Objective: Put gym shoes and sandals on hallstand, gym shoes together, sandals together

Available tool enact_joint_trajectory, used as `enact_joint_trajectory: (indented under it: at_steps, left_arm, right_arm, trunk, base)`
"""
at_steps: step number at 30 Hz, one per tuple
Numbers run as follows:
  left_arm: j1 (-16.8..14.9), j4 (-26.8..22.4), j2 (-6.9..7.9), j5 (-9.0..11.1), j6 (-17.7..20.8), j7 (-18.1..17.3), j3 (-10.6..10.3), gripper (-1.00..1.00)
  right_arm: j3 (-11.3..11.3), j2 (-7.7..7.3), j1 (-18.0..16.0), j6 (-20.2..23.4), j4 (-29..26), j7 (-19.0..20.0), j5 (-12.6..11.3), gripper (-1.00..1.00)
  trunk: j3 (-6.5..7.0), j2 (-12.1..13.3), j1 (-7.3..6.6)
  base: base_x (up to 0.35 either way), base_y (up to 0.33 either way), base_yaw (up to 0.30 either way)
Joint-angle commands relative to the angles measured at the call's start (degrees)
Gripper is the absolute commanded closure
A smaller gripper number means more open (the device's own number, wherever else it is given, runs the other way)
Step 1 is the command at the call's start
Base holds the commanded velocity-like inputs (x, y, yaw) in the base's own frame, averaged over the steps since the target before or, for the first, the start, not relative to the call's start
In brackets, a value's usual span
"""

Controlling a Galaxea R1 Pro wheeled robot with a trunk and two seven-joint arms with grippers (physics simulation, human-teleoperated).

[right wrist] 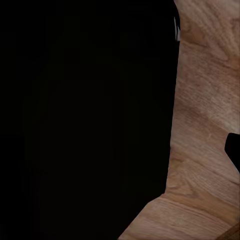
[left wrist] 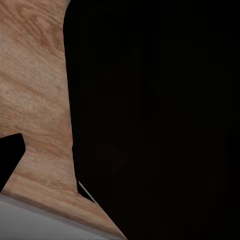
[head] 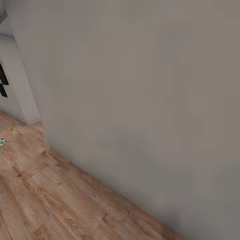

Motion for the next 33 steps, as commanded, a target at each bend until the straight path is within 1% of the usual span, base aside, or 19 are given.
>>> enact_joint_trajectory:
  at_steps: [1, 3, 4, 7, 10, 12, 33]
  left_arm:
    - [-0.3, -0.3, 0.33, 0.3, -0.3, -0.3, -0.3, -1.0]
    - [-1.0, -1.0, 0.97, 1.0, -1.0, -1.0, -0.1, -1.0]
    - [-1.3, -1.3, 1.24, 1.3, -1.3, -1.3, 0.2, -1.0]
    - [-2.3, -2.3, 1.24, 2.1, -2.3, -2.2, 0.6, -1.0]
    - [-3.3, -3.2, 1.24, 2.1, -3.2, -3.2, 0.6, -1.0]
    - [-3.3, -3.2, 1.24, 2.1, -3.8, -3.3, 0.6, -1.0]
    - [-3.3, -3.2, 1.24, 2.1, -3.8, -3.3, 0.6, -1.0]
  right_arm:
    - [0.1, 0.33, -0.3, 0.3, -0.3, -0.3, 0.2, -1.0]
    - [0.2, 0.97, -0.7, 1.0, -1.0, -1.0, 0.0, -1.0]
    - [0.2, 1.19, -0.4, 1.3, -1.3, -0.9, -0.2, -1.0]
    - [0.2, 1.19, -0.3, 1.4, -2.3, -0.9, -0.2, -1.0]
    - [0.2, 1.19, -0.3, 1.4, -3.2, -0.9, -0.2, -1.0]
    - [0.2, 1.19, -0.3, 1.4, -3.9, -0.9, -0.2, -1.0]
    - [0.2, 1.19, -0.3, 1.4, -10.7, -0.9, -0.2, -1.0]
  trunk:
    - [0.01, 0.0, 0.03]
    - [0.01, 0.0, 0.03]
    - [0.01, 0.0, 0.03]
    - [0.02, 0.0, 0.03]
    - [0.02, 0.0, 0.03]
    - [0.02, 0.0, 0.03]
    - [0.04, 0.0, 0.03]
  base:
    - [0.0, 0.0, 0.0]
    - [0.0, 0.0, 0.0]
    - [0.0, 0.0, 0.0]
    - [0.0, 0.0, 0.0]
    - [0.0, 0.0, 0.0]
    - [0.0, 0.0, 0.0]
    - [0.0, 0.0, 0.0]
